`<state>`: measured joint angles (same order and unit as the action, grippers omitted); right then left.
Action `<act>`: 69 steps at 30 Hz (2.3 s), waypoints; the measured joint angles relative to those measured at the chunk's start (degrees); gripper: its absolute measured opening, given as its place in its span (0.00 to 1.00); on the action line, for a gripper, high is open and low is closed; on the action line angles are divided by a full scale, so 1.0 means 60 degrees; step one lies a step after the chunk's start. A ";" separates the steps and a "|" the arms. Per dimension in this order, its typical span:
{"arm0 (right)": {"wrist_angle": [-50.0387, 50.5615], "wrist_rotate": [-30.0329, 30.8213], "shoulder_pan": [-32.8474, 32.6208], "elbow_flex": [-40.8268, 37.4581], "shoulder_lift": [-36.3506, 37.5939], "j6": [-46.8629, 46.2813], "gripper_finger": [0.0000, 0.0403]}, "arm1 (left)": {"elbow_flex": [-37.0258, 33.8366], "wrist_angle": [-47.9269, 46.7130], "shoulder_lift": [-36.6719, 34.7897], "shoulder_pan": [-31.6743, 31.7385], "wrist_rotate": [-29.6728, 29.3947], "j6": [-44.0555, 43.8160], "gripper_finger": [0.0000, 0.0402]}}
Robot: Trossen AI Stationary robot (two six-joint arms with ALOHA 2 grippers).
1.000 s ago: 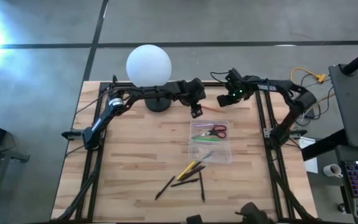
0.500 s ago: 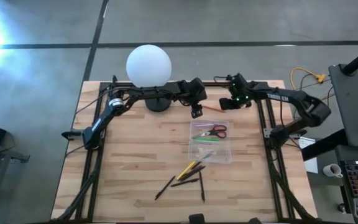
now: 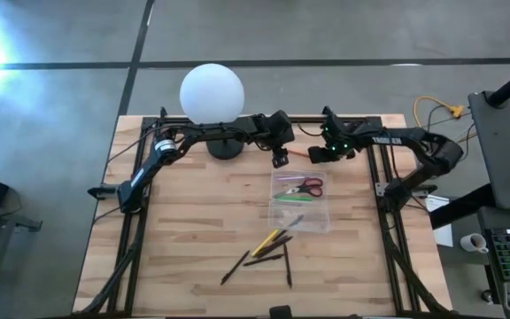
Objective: Pick & place school supplies into a supply box
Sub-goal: Put the orange pencil into the supply box
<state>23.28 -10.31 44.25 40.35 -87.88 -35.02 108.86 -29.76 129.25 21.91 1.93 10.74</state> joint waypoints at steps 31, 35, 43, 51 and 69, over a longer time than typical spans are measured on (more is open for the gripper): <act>-0.0209 0.0244 0.0000 -0.0075 0.0259 0.0065 0.04 | 0.0000 -0.0051 0.0000 -0.0004 0.0000 -0.0058 0.47; -0.0299 0.0253 0.0073 -0.0044 0.0825 0.0031 0.04 | 0.0000 -0.0056 0.0000 -0.0004 0.0001 -0.0059 0.47; -0.0223 0.0251 0.0110 -0.0060 0.0305 0.0049 0.04 | 0.0000 -0.0046 0.0000 -0.0004 0.0004 -0.0064 0.47; -0.0294 0.0323 0.0110 -0.0046 0.0029 0.0156 0.04 | 0.0000 -0.0069 0.0000 -0.0004 0.0007 -0.0306 0.47; -0.0399 0.0521 0.0295 -0.0049 0.0173 0.0147 0.04 | 0.0000 -0.0069 0.0000 -0.0005 0.0007 -0.0313 0.47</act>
<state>20.88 -7.18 46.01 40.05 -86.85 -34.14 108.86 -30.17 129.25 21.88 1.98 8.86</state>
